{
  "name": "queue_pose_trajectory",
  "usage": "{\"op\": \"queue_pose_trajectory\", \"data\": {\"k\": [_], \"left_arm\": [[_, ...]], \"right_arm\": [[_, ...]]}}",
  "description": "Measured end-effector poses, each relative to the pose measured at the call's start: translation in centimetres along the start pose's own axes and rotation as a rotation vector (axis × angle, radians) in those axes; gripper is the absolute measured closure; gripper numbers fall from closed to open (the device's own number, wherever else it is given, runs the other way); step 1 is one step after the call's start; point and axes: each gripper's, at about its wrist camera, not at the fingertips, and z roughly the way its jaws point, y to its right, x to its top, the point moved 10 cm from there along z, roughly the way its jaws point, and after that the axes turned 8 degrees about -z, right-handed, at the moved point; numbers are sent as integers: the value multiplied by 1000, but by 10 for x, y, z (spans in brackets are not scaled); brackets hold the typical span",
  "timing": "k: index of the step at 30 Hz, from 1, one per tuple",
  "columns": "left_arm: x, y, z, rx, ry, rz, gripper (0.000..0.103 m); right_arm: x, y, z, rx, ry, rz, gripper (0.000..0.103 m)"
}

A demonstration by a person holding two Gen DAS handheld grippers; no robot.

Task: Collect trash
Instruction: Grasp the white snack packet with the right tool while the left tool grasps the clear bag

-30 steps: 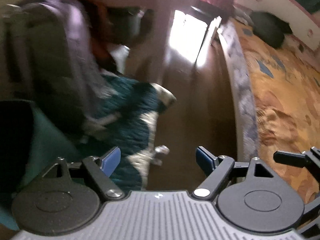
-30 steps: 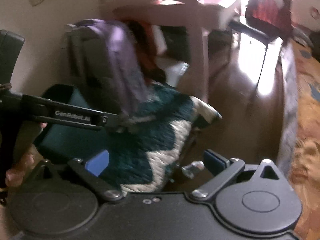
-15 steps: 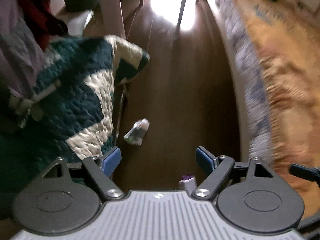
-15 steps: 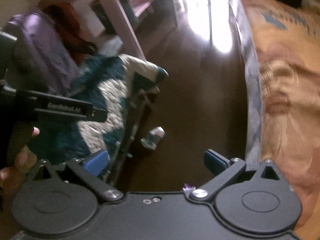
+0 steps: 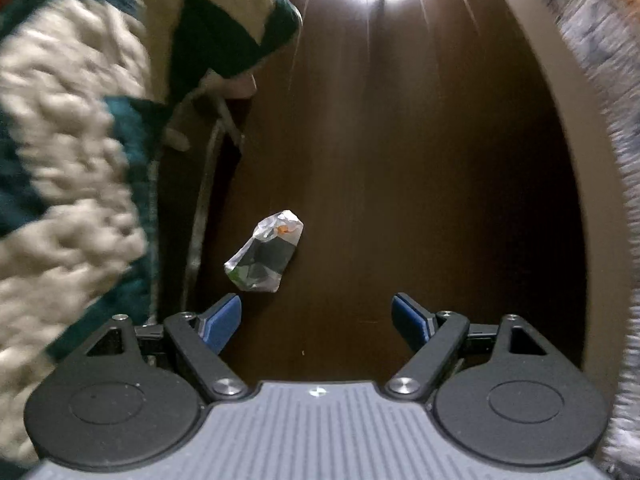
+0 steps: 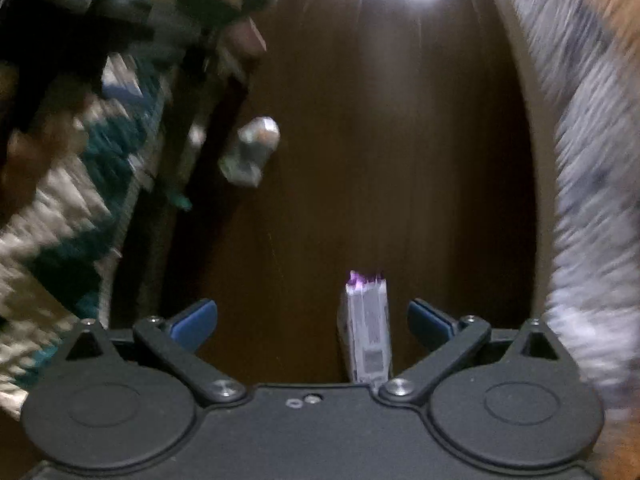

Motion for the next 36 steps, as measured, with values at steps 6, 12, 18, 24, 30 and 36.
{"op": "queue_pose_trajectory", "data": {"k": [6,12,18,24,30,36], "left_arm": [[11,-17,89,66,-13,-18,21],[15,-25,157,110,-54,-7,21],[13,-38,209,158,-90,1,21],[16,-42,239,163,-93,16,21],[18,-42,244,131,-68,-2,34],[16,-42,239,157,-56,-11,81]], "right_arm": [[-35,5,82,5,-83,7,6],[-48,21,137,-31,-86,-14,6],[-59,40,181,-57,-117,4,10],[-67,42,207,-54,-137,-43,12],[-75,42,219,-59,-159,-62,24],[-75,42,218,-75,-151,-66,51]]}}
